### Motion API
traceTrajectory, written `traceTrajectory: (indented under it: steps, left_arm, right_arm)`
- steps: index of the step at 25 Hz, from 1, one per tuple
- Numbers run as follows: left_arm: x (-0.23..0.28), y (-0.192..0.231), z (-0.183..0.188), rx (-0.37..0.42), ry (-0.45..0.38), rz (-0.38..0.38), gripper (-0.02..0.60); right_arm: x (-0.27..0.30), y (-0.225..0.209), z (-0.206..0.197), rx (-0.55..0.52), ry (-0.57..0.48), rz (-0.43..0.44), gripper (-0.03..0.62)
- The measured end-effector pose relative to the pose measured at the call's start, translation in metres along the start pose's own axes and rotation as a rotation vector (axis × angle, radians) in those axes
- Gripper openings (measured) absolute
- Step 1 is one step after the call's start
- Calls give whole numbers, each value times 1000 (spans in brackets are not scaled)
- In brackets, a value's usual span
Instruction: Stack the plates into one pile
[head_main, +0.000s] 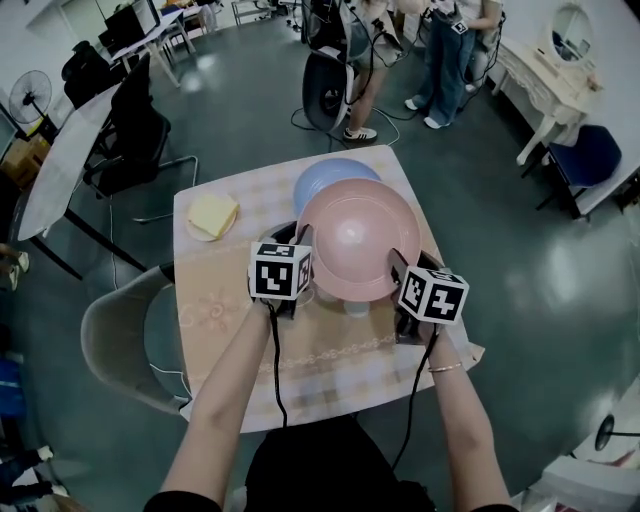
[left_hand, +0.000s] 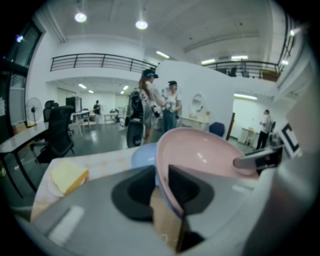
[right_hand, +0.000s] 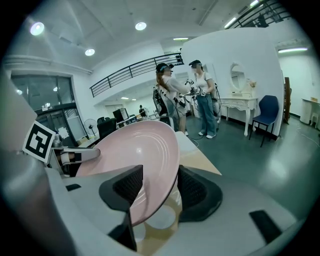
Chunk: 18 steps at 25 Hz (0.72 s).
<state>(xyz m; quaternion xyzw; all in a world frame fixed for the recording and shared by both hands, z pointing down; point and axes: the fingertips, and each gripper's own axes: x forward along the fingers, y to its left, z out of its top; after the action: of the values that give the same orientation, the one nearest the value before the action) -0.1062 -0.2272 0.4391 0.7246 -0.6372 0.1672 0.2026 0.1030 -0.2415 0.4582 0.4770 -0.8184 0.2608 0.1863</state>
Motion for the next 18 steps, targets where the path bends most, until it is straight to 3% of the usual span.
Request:
traceTrajectory:
  steps: [18]
  left_arm:
    - [75,60,17,-46,26,-3,86]
  right_arm:
    - [95,3,38,15,28,-20,216]
